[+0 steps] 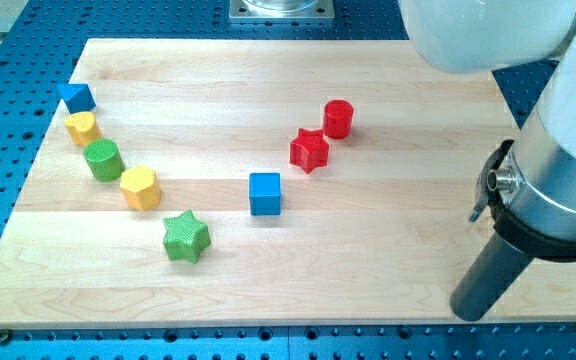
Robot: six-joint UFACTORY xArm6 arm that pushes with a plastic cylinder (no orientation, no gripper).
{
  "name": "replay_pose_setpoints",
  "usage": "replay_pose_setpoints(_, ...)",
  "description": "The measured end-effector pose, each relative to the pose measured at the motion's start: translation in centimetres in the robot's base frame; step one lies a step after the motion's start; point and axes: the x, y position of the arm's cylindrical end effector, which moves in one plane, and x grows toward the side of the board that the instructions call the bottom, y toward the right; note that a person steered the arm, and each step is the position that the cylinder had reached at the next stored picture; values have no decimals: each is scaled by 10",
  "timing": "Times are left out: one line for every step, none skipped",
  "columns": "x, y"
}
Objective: Place the green circle right to the yellow heart
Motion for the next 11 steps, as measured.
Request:
replay_pose_setpoints(0, 1)
replay_pose_setpoints(-1, 1)
replay_pose_setpoints(-1, 1)
replay_pose_setpoints(-1, 1)
replay_pose_setpoints(-1, -1)
replay_pose_setpoints(-1, -3)
replay_pose_setpoints(-1, -4)
replay_pose_setpoints(0, -25)
replay_pose_setpoints(1, -58)
replay_pose_setpoints(0, -75)
replay_pose_setpoints(1, -156)
